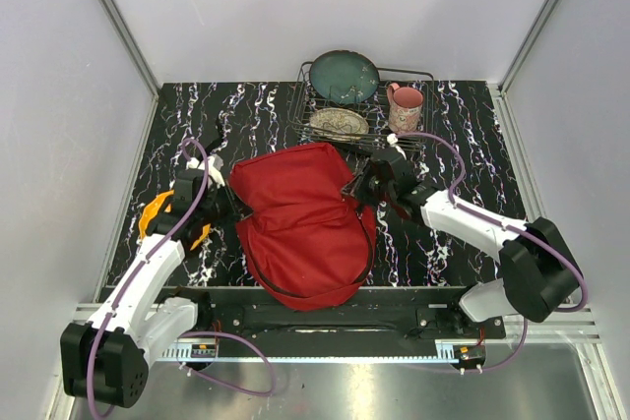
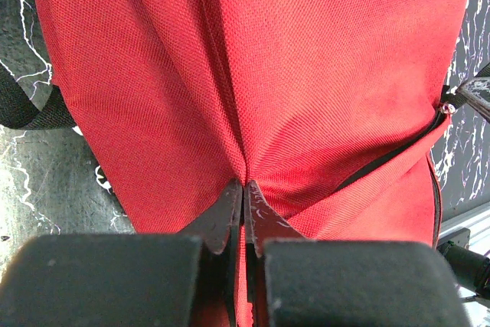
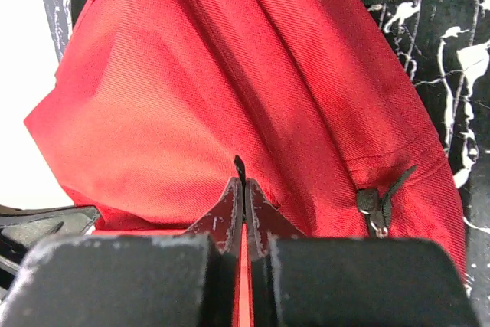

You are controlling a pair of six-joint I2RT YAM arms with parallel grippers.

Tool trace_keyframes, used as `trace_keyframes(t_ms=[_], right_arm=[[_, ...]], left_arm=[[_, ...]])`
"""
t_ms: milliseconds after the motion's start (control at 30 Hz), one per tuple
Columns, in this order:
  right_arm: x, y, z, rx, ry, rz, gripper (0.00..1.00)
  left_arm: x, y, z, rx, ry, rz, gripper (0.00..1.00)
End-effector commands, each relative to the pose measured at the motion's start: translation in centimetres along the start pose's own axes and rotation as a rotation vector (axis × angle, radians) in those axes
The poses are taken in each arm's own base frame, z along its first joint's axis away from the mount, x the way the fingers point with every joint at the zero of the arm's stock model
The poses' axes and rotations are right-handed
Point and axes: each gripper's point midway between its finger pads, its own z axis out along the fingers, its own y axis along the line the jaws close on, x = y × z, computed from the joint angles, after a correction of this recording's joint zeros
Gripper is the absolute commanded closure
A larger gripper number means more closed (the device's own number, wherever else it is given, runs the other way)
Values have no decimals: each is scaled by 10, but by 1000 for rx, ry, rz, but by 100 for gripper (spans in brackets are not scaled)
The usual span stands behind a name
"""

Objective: Pack the student bag
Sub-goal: Zip the student bag at the center of the board, then reset both arms

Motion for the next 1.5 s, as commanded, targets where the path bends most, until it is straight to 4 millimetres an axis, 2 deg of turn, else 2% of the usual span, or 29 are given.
trace_keyframes(t_ms=[0, 267, 600, 633, 667, 700, 733, 800, 833, 867, 967, 1133, 1367, 1467], right_arm=[[-25, 3, -5, 33, -116, -24, 100], [-51, -21, -26, 156, -248, -133, 100], [-68, -58, -35, 263, -305, -129, 100], [-69, -58, -36, 262, -307, -131, 97], [-70, -57, -38, 256, -308, -136, 83], [-72, -57, -41, 260, -308, -160, 66], [-75, -58, -43, 272, -315, -167, 31], [-83, -64, -56, 321, -352, -175, 18], [-85, -66, -60, 339, -365, -178, 10], [-89, -67, -67, 348, -384, -180, 8], [-100, -73, -82, 382, -428, -202, 3], [-111, -88, -96, 445, -446, -216, 1], [-116, -111, -101, 519, -459, -201, 0], [-117, -114, -101, 547, -445, -215, 0]], left_arm=[[-27, -22, -8, 78, -93, 45, 100], [-28, -18, -10, 59, -107, 44, 100], [-30, -18, -6, 56, -104, 44, 100], [-30, -18, -5, 61, -98, 45, 100], [-32, -21, -7, 65, -98, 45, 72], [-31, -22, -9, 65, -96, 44, 50], [-33, -24, -12, 76, -108, 47, 32], [-40, -30, -25, 91, -161, 65, 6], [-42, -30, -29, 82, -176, 68, 1], [-50, -33, -38, 74, -217, 76, 1], [-50, -26, -47, 25, -226, 84, 1], [-51, -13, -52, -61, -222, 64, 1], [-55, 4, -59, -159, -257, 71, 1], [-63, 11, -68, -209, -313, 63, 1]])
